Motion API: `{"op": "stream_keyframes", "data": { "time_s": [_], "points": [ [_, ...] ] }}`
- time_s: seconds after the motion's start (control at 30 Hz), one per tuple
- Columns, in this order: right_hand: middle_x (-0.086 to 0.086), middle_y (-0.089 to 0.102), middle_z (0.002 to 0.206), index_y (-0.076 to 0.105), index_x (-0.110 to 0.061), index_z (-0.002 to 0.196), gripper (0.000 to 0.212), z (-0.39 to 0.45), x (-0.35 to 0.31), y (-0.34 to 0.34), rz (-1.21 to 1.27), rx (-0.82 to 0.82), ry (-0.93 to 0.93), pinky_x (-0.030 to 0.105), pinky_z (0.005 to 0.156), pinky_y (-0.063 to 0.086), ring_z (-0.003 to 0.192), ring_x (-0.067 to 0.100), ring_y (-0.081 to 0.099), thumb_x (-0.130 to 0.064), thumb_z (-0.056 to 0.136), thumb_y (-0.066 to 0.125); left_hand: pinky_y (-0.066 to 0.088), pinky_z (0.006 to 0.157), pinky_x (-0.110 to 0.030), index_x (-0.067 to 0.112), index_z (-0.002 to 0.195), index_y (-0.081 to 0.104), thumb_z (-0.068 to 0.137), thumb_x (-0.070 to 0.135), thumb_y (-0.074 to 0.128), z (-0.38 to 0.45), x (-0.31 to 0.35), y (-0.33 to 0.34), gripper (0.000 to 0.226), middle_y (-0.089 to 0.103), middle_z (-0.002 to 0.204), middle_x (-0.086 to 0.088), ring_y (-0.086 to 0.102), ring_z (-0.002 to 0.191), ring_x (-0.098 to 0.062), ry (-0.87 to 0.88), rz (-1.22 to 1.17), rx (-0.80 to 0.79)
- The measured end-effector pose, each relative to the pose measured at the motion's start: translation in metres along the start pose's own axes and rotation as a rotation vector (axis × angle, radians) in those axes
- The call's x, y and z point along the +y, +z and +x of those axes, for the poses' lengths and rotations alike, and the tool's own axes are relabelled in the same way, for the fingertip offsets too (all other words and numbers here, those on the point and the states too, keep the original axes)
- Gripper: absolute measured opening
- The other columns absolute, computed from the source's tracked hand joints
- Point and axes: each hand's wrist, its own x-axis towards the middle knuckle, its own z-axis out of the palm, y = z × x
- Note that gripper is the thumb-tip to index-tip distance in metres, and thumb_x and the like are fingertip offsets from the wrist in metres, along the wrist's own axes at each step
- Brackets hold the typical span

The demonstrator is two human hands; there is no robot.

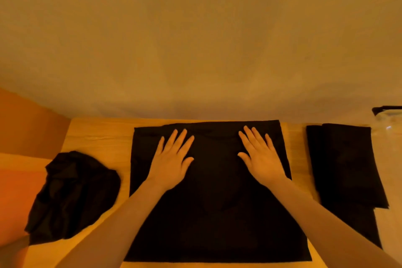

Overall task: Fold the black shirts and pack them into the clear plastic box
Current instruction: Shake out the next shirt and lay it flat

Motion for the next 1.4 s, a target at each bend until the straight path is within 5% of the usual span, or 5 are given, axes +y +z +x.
{"op": "stream_keyframes", "data": {
  "time_s": [0.37,0.6,1.0,1.2,1.4],
  "points": [
    [0.013,0.050,0.136,0.048,-0.006,0.133,0.044,0.028,0.033,-0.021,0.230,0.253,0.160,0.044,0.113,0.021,0.131,0.029,0.039,-0.024,0.093,0.054,0.033,0.102,-0.038,0.011,0.115,0.064,0.089,0.023,0.061,0.028,-0.067,-0.035,0.029,0.057,0.122,-0.008,0.046,0.118,-0.027,-0.266,-0.355,0.244],
    [0.008,0.062,0.097,0.067,-0.004,0.094,0.013,0.050,0.053,-0.045,0.543,0.217,0.274,0.024,0.074,0.040,0.089,0.022,0.057,-0.015,0.087,0.063,0.038,0.078,-0.029,0.012,0.086,0.069,0.083,0.021,0.068,0.035,-0.091,-0.050,0.010,0.064,0.093,-0.002,0.050,0.090,-0.013,-0.359,-0.486,0.181],
    [0.014,0.064,0.099,0.065,-0.001,0.096,0.016,0.076,0.081,-0.052,0.513,-0.013,0.344,0.030,0.074,0.041,0.095,0.029,0.059,-0.013,0.092,0.056,0.041,0.064,-0.033,0.006,0.098,0.057,0.093,0.024,0.053,0.057,-0.082,-0.050,0.020,0.062,0.085,-0.006,0.059,0.080,-0.028,-0.351,-0.375,0.221],
    [0.021,0.055,0.125,0.055,0.001,0.123,0.035,0.017,0.018,-0.034,0.243,0.463,0.243,0.043,0.099,0.039,0.117,0.038,0.050,-0.011,0.091,0.053,0.035,0.099,-0.048,0.005,0.120,0.054,0.092,0.030,0.042,0.016,-0.033,-0.030,0.039,0.053,0.127,-0.017,0.047,0.118,-0.036,-0.264,-0.167,0.415],
    [0.007,0.030,0.150,0.033,-0.012,0.143,0.065,-0.087,-0.027,0.035,0.082,0.067,0.122,0.043,0.111,0.022,0.139,0.019,0.018,-0.052,0.097,0.008,0.019,0.110,-0.051,0.014,0.142,0.035,0.092,0.042,0.023,-0.082,0.003,0.028,0.058,0.029,0.150,-0.014,0.020,0.140,-0.027,-0.169,-0.039,0.097]
  ]
}}
